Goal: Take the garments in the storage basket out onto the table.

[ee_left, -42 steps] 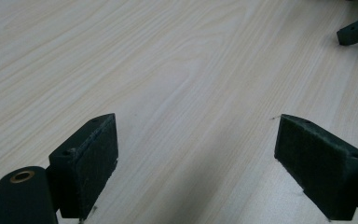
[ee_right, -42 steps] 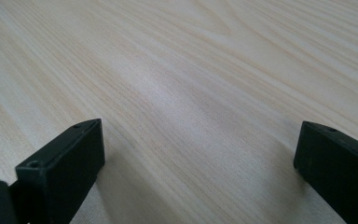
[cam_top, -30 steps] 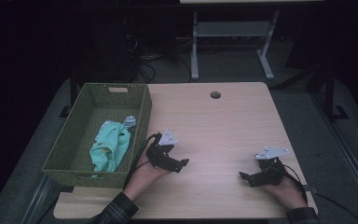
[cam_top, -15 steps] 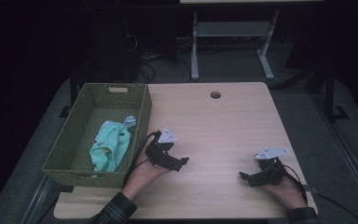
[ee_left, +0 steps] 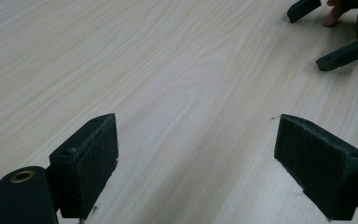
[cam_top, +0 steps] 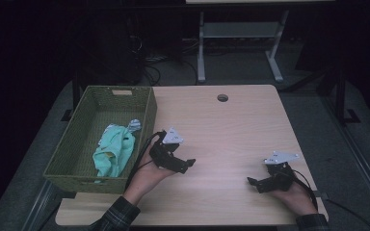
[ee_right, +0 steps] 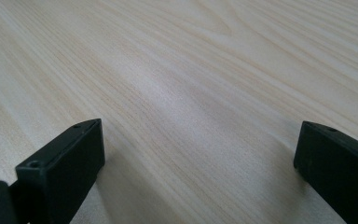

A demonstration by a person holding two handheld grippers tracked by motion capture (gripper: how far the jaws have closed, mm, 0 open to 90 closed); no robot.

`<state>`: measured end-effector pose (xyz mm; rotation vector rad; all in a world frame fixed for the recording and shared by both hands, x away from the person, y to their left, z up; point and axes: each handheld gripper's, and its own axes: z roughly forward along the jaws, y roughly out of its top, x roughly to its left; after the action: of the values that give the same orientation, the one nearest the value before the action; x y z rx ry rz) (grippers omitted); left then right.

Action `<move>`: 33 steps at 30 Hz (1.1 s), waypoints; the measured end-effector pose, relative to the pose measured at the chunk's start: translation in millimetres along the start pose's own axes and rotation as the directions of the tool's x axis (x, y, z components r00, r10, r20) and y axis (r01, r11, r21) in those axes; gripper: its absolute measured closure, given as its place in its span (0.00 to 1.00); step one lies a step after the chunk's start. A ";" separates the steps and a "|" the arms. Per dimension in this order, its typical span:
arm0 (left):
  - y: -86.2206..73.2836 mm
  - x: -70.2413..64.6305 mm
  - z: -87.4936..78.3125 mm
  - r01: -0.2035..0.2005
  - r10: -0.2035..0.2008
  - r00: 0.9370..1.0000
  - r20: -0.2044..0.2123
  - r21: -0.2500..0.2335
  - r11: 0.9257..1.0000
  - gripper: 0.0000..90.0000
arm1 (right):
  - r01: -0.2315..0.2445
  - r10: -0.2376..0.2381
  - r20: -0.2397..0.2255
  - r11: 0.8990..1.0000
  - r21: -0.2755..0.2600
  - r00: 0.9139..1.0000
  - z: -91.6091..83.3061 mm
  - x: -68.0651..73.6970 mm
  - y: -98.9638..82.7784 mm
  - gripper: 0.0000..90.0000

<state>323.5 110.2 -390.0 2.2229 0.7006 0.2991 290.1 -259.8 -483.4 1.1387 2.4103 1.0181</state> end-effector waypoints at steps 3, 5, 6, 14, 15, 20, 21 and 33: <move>3.3 0.7 -2.7 -0.004 0.004 1.000 0.003 -0.005 1.000 0.14 | 0.000 0.000 0.000 1.000 0.000 1.000 0.0 0.0 0.0 0.02; 5.4 1.9 -4.7 -0.012 0.012 1.000 0.005 -0.005 1.000 0.14 | 0.000 0.000 0.000 1.000 0.000 1.000 0.0 0.0 0.0 0.02; 6.2 2.4 -5.4 -0.012 0.012 1.000 0.011 -0.004 1.000 0.14 | 0.000 0.000 0.000 1.000 0.000 1.000 0.0 0.0 0.0 0.02; 12.1 5.0 -9.0 -0.036 0.035 0.998 0.050 0.003 0.999 0.14 | 0.000 0.000 0.000 1.000 0.000 1.000 0.0 0.0 0.0 0.02; 13.0 5.2 -9.6 -0.037 0.037 0.998 0.053 0.004 0.999 0.14 | 0.001 -0.001 0.000 1.000 0.000 1.000 0.0 0.0 0.0 0.02; 17.8 10.0 -16.5 -0.050 0.050 0.996 0.070 -0.005 0.999 0.15 | 0.000 0.000 0.000 1.000 0.001 1.000 -0.2 0.0 0.0 0.02; 18.6 11.8 -18.3 -0.050 0.051 0.996 0.072 -0.006 0.999 0.15 | -0.001 0.001 0.003 1.000 0.001 1.000 -0.2 0.2 -0.1 0.02; 16.2 27.0 -36.0 -0.035 0.036 0.997 0.066 -0.011 0.999 0.15 | -0.002 0.002 0.009 1.000 0.000 1.000 -0.7 0.3 -0.5 0.02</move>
<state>337.0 138.6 -353.9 2.2270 0.6234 0.2443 289.3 -260.2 -483.2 1.1428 2.4027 1.0118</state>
